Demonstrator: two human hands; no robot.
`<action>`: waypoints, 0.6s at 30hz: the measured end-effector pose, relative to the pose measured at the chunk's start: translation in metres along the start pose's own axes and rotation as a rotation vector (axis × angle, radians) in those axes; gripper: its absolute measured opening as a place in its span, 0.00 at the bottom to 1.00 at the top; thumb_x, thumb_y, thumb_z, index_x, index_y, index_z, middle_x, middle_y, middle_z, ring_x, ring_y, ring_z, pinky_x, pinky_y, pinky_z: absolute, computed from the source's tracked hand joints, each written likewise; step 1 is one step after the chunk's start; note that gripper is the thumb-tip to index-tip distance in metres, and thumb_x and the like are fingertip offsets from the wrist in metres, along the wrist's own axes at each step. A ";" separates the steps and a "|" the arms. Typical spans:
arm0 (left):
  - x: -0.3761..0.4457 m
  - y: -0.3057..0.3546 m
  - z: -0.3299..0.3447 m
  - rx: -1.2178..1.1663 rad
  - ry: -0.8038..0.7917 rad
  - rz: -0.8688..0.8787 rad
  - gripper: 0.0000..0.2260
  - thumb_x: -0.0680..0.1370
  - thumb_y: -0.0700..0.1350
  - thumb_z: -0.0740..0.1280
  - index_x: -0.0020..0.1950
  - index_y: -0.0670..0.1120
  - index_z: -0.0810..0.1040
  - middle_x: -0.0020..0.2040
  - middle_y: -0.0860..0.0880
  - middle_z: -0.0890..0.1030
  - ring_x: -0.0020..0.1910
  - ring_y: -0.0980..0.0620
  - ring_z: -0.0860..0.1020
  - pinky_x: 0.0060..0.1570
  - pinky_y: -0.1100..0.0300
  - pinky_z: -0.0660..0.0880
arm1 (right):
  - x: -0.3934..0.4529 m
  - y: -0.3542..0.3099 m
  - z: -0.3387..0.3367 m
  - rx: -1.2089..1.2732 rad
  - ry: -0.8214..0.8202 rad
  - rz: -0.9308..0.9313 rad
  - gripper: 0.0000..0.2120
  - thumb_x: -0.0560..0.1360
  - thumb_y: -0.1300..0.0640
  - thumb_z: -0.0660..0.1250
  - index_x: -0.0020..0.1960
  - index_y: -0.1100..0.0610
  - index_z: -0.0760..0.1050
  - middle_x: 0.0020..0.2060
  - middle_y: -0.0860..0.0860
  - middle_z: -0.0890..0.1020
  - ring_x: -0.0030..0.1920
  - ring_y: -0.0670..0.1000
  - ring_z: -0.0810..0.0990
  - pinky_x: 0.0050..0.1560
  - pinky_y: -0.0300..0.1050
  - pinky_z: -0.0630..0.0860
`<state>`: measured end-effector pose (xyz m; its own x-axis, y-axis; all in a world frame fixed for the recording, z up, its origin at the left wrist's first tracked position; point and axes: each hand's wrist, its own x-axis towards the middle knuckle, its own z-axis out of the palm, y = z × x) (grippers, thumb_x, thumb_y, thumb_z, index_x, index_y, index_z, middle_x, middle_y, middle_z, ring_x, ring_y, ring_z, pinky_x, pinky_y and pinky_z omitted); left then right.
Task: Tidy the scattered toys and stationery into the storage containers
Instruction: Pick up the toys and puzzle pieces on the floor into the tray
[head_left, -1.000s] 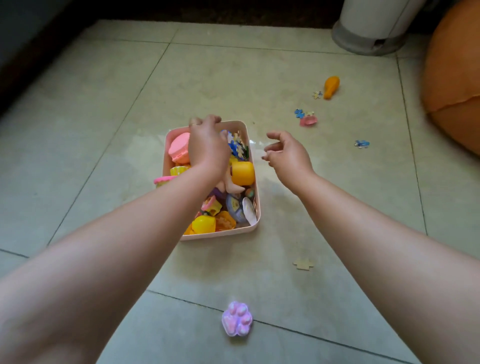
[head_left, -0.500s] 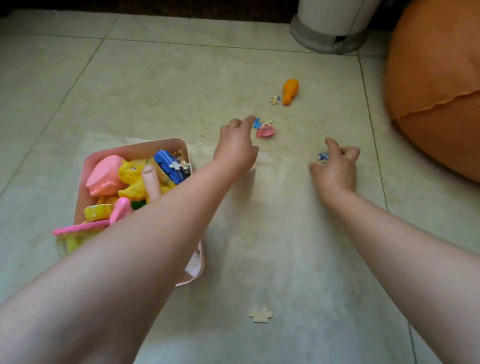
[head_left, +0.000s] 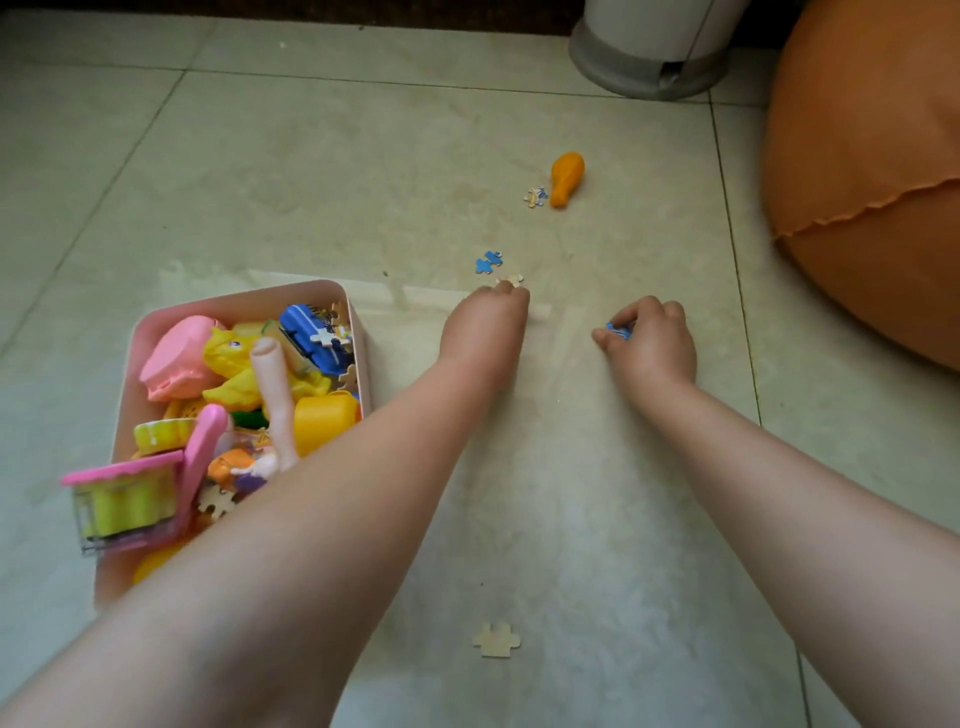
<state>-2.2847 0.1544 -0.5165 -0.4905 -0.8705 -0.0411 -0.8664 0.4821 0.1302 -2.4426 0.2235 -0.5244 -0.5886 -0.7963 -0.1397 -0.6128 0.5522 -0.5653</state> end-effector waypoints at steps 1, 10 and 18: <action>-0.010 -0.001 0.000 -0.026 -0.001 0.008 0.13 0.71 0.30 0.61 0.51 0.41 0.74 0.59 0.43 0.76 0.49 0.40 0.77 0.38 0.52 0.70 | -0.004 -0.002 0.000 -0.002 -0.002 0.008 0.11 0.74 0.53 0.70 0.53 0.57 0.75 0.59 0.55 0.72 0.51 0.56 0.78 0.47 0.40 0.67; -0.058 -0.036 -0.066 -0.414 0.241 -0.206 0.11 0.79 0.39 0.59 0.57 0.45 0.78 0.52 0.44 0.82 0.51 0.42 0.78 0.43 0.56 0.70 | -0.063 -0.068 0.023 0.385 -0.220 0.034 0.07 0.75 0.57 0.69 0.53 0.55 0.76 0.36 0.48 0.80 0.36 0.48 0.80 0.39 0.42 0.73; -0.109 -0.130 -0.123 -0.394 0.371 -0.497 0.12 0.79 0.41 0.59 0.61 0.47 0.77 0.55 0.43 0.82 0.54 0.42 0.78 0.47 0.56 0.72 | -0.124 -0.190 0.029 0.595 -0.378 -0.175 0.05 0.79 0.60 0.63 0.53 0.55 0.76 0.36 0.49 0.77 0.33 0.47 0.77 0.37 0.41 0.76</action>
<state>-2.1069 0.1740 -0.4071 0.0759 -0.9871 0.1411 -0.8459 0.0112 0.5333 -2.2382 0.2102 -0.4229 -0.2199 -0.9510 -0.2175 -0.2270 0.2667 -0.9367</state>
